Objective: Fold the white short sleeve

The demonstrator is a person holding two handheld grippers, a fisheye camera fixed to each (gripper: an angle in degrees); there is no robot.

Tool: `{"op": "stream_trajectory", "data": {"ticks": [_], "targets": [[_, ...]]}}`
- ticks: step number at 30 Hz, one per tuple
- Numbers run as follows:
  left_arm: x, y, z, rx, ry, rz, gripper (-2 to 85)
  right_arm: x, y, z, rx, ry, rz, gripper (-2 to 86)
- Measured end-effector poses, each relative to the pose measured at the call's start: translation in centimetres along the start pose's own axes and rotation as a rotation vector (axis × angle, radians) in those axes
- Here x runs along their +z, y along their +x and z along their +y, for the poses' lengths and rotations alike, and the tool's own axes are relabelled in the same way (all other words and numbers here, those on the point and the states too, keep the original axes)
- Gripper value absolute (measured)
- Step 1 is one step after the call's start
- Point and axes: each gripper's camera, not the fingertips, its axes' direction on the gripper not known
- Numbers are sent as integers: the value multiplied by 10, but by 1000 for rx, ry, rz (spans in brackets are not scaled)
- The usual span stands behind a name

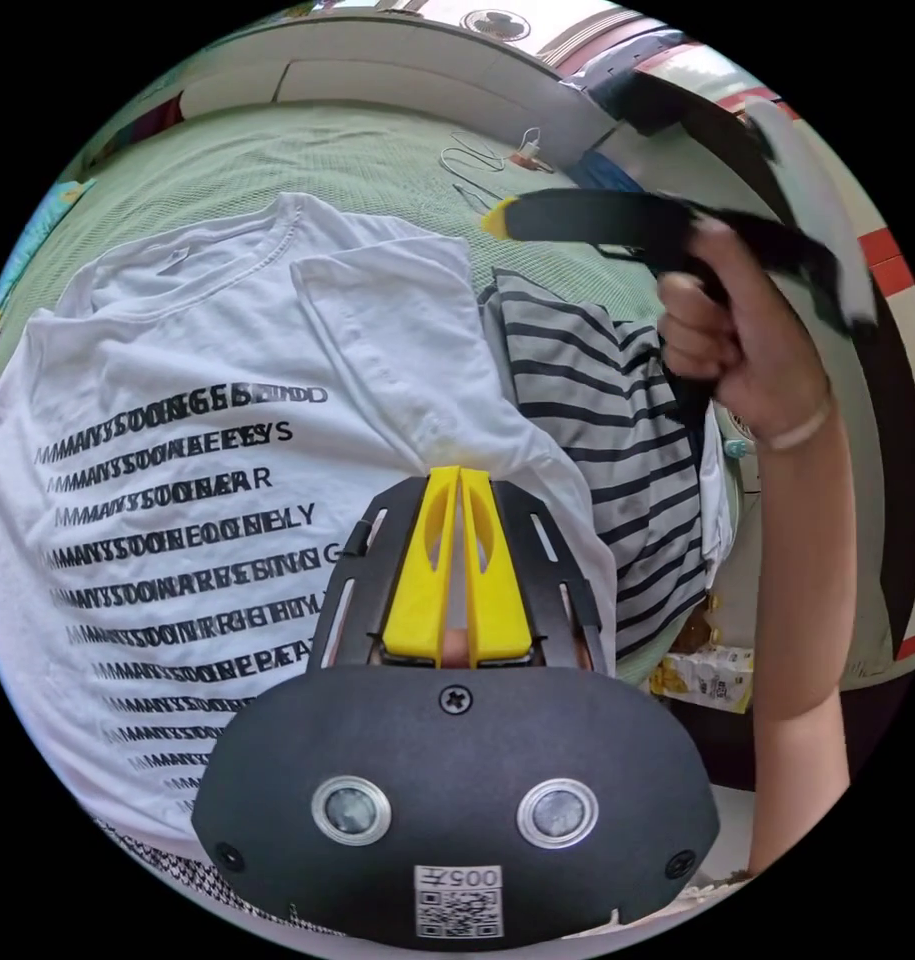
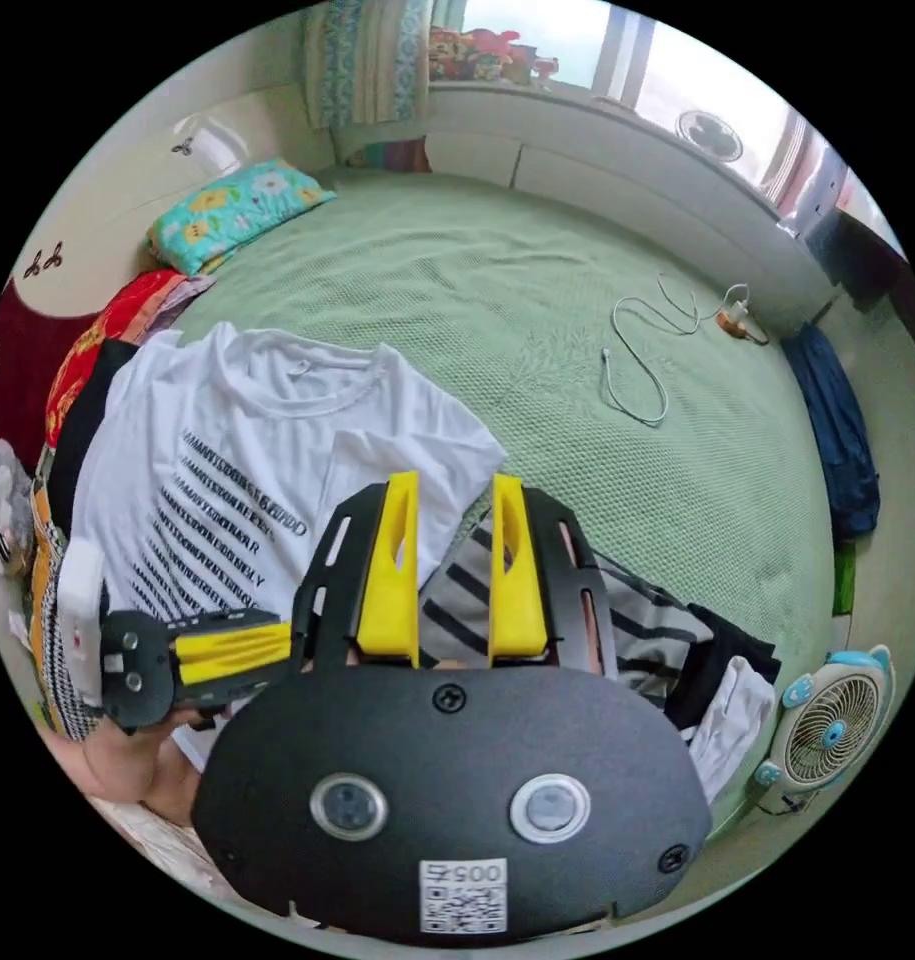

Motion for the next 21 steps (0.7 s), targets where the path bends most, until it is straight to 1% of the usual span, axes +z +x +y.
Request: {"op": "stream_trajectory", "data": {"ticks": [2, 4, 6, 8, 11, 13, 15, 18, 21], "targets": [[4, -4, -1, -17, -5, 18, -1, 29, 22, -28, 84, -85, -5, 80], [8, -4, -2, -22, -8, 66, -1, 45, 34, -40, 134, -124, -77, 73], [10, -2, -2, -8, -3, 59, -1, 58, 39, -45, 164, -140, -111, 57], [15, 1, -3, 4, -4, 25, -1, 62, 38, -49, 158, -129, -81, 5], [25, -1, -3, -19, -9, 2, -1, 44, 45, -60, 186, -41, -30, -13], [26, -3, -3, -41, 37, 21, -2, 35, 55, -73, 219, -15, -2, -15], [27, -4, -3, -53, 63, 32, -2, 33, 63, -87, 227, -28, -14, -16], [32, -7, -4, -58, 68, 32, -2, 46, 68, -105, 233, -81, 54, -16], [35, -12, -5, -64, 63, 49, -2, 77, 71, -108, 247, -146, 76, -16]]}}
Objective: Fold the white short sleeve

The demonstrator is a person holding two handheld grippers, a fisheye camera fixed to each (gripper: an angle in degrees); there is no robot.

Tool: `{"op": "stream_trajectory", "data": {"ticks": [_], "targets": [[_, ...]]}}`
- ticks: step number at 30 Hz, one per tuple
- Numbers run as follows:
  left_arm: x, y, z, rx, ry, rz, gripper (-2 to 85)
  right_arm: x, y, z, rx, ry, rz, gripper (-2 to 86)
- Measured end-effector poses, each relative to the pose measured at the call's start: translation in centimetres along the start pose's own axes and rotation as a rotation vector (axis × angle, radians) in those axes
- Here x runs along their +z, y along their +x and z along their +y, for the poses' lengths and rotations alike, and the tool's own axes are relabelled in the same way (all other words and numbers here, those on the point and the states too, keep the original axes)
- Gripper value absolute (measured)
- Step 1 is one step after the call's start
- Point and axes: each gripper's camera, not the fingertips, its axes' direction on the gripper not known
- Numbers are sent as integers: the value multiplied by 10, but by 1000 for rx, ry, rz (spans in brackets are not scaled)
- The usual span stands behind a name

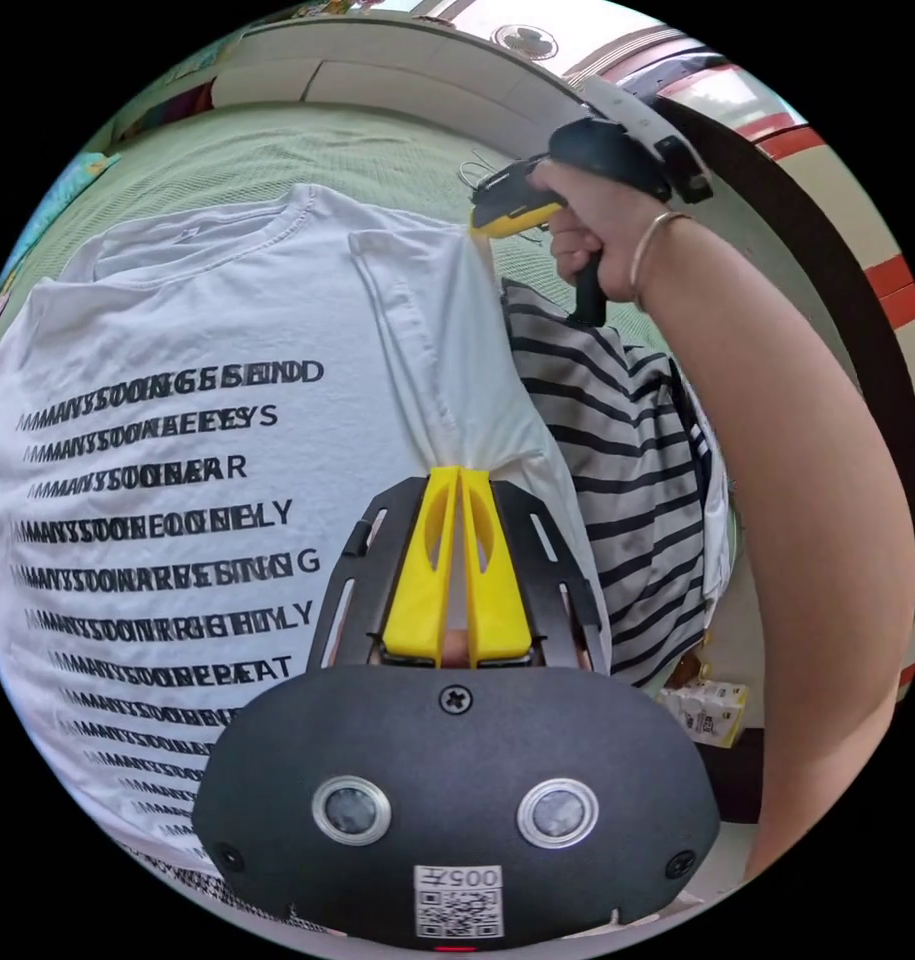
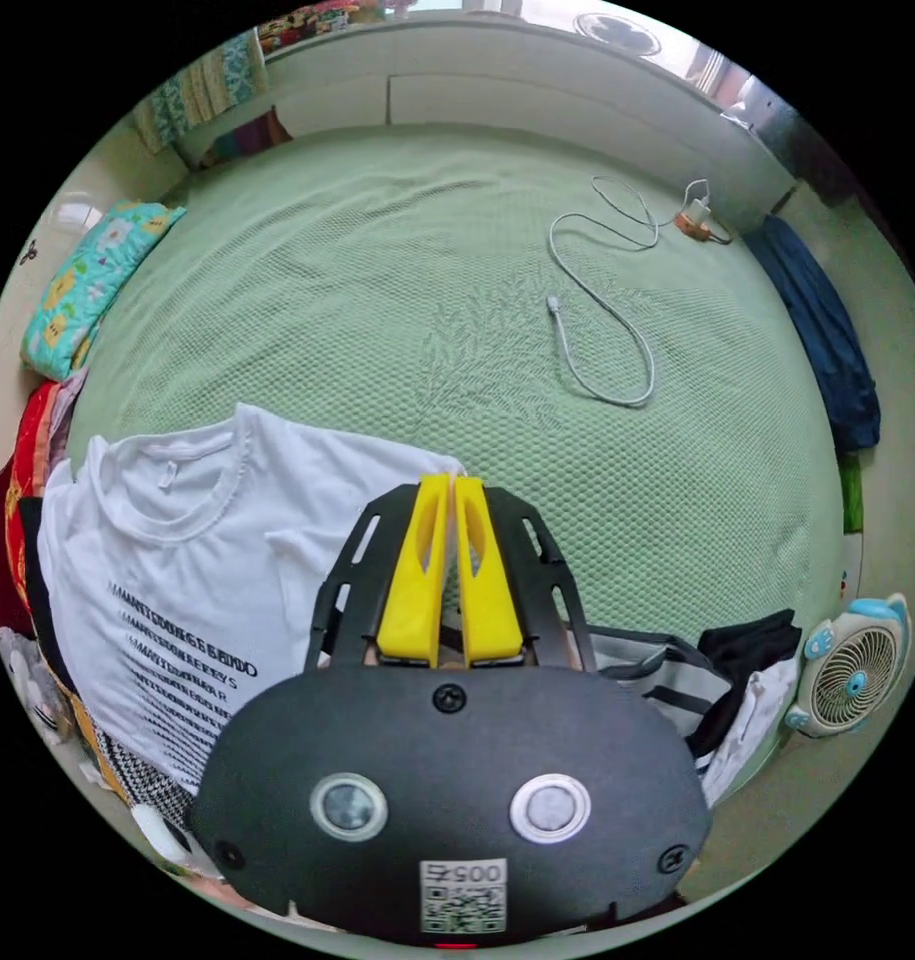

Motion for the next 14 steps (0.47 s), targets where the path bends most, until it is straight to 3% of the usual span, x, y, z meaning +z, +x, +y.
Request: {"op": "stream_trajectory", "data": {"ticks": [5, 14], "targets": [[1, -8, -1, -21, -6, 46, -3, -4, 20, 4, 1, 47, -92, -1], [3, -1, 1, 14, -2, 19, -4, -82, 36, 51, -123, 215, -50, 4]]}}
